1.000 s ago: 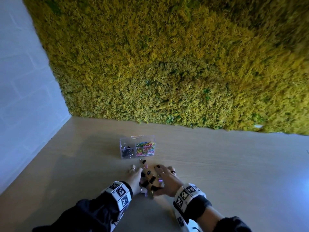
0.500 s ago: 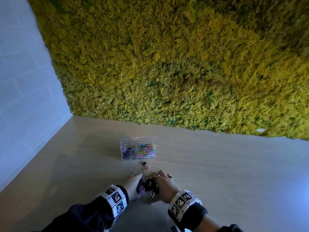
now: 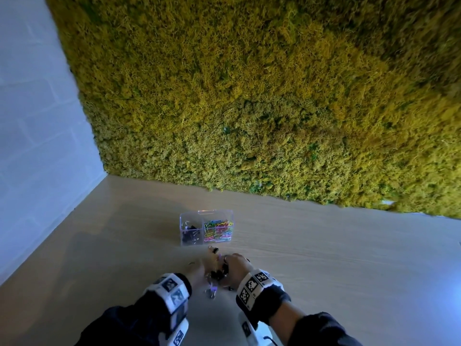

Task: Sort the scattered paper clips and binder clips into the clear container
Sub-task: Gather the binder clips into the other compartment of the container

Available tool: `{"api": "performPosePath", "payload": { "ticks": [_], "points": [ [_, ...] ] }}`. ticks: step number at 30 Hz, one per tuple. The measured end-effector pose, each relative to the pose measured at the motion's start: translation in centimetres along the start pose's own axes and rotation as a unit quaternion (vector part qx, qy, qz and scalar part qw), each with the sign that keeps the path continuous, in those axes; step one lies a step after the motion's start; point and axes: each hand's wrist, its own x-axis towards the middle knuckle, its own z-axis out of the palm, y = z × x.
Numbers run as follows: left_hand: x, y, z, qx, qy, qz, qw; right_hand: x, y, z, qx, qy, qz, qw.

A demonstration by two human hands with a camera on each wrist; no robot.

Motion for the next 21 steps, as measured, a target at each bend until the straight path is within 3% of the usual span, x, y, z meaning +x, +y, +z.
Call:
{"api": "performPosePath", "payload": {
  "ticks": [1,3,6,9,13,18,21],
  "points": [
    [0.0,-0.3,-0.6,-0.058,-0.022,-0.014,0.998,0.1,0.4,-0.1,0.046,0.011,0.002,0.999],
    [0.2,-1.0,-2.0,-0.259,-0.055,-0.041,0.964,0.0,1.2,-0.7,0.194,0.020,0.031,0.980],
    [-0.7,-1.4,-3.3,-0.520,-0.104,-0.060,0.846,-0.7,2.8,-1.8,0.403,-0.017,0.092,0.910],
    [-1.1,-1.1,-3.3,-0.621,-0.146,-0.052,0.769,-1.4,3.9,-2.3,0.515,-0.042,0.089,0.852],
    [-1.1,-0.3,-3.1,-0.648,-0.170,-0.074,0.738,-1.6,4.6,-2.1,0.609,-0.038,0.078,0.788],
    [-1.6,0.3,-3.0,-0.660,-0.177,-0.083,0.725,-2.5,5.0,-2.3,0.660,-0.056,0.067,0.746],
    [-1.6,0.5,-3.2,-0.683,-0.158,-0.079,0.709,-2.6,5.0,-2.0,0.729,-0.056,0.084,0.677]
  ]
}}
